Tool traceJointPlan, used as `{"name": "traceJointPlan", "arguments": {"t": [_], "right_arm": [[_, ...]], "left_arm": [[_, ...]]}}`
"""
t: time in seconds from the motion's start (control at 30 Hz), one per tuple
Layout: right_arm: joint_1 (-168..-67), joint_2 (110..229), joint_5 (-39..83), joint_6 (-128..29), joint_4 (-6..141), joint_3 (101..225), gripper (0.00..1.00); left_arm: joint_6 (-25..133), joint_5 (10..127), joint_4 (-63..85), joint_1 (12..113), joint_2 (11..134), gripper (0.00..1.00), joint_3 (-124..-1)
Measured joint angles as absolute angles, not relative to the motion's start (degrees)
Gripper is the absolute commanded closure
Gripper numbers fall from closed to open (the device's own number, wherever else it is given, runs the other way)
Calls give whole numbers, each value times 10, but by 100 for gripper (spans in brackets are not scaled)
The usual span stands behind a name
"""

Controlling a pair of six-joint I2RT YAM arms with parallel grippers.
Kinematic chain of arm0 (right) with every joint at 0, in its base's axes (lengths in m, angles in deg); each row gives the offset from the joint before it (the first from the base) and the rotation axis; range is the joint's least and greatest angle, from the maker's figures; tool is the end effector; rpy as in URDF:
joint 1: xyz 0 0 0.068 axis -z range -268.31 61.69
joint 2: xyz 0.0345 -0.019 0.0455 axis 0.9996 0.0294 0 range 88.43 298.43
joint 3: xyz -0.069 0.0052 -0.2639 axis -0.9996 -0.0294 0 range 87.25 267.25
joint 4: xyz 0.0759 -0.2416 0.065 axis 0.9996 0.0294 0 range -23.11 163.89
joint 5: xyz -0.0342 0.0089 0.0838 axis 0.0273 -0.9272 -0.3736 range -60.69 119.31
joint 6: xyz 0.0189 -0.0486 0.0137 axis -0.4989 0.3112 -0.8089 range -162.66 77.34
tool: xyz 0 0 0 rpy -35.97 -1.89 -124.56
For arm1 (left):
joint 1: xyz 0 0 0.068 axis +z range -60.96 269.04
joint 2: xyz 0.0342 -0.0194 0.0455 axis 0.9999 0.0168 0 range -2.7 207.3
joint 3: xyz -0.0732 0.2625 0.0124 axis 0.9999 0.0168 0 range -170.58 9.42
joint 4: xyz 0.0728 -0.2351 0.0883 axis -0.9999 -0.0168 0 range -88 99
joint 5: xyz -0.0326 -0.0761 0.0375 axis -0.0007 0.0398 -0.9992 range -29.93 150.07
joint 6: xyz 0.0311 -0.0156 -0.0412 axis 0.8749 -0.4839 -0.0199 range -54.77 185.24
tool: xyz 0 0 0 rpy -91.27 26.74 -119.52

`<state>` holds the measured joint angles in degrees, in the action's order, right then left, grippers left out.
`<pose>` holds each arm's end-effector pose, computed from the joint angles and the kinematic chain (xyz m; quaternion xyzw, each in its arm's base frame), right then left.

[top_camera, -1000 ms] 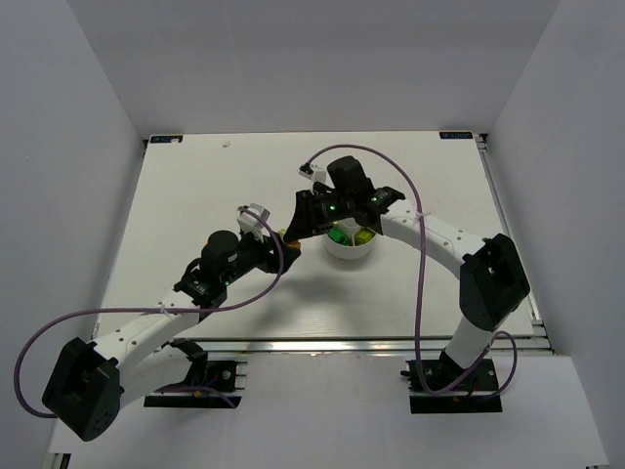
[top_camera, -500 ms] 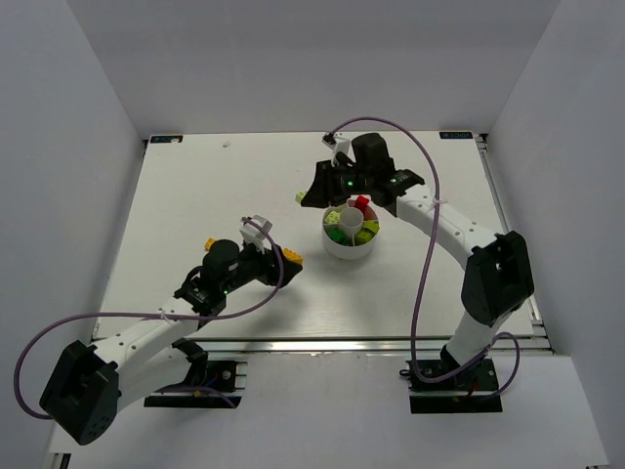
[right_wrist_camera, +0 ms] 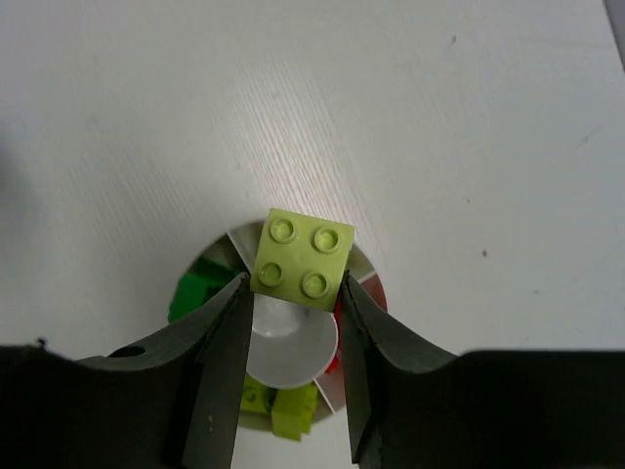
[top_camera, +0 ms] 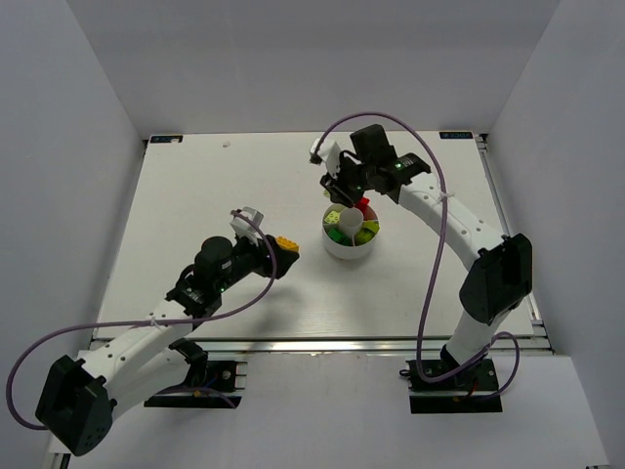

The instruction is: Sort the legos into containers by color

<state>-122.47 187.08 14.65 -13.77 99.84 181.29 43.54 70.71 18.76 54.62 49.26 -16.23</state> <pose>0.3216 0.2291 0.3484 -0.5133 0.7290 0.1344 0.4324 0.1679 -0.1229 0.2355 0.1436 0.7870 -0.3456 0.4905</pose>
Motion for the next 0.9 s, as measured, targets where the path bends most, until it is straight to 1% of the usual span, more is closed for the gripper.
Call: {"name": "traceJointPlan", "arguments": {"t": [0.13, 0.27, 0.3, 0.5, 0.77, 0.9], "right_arm": [[-1225, 1892, 164, -63, 1050, 1822, 98], [-1225, 1918, 176, -29, 1072, 1824, 91], [-1225, 1923, 178, -24, 1075, 1824, 91], [-1225, 1945, 181, -14, 1076, 1827, 87], [-1229, 1955, 184, -15, 1089, 1839, 75], [-1233, 1957, 187, -15, 1097, 1844, 73]], "left_arm": [[435, 690, 178, 546, 465, 77, -176], [438, 678, 163, 546, 448, 77, -190], [438, 675, 158, 546, 445, 77, -192], [438, 663, 141, 546, 428, 77, -193], [438, 650, 128, 546, 411, 76, -193], [439, 647, 121, 546, 408, 76, -193]]}}
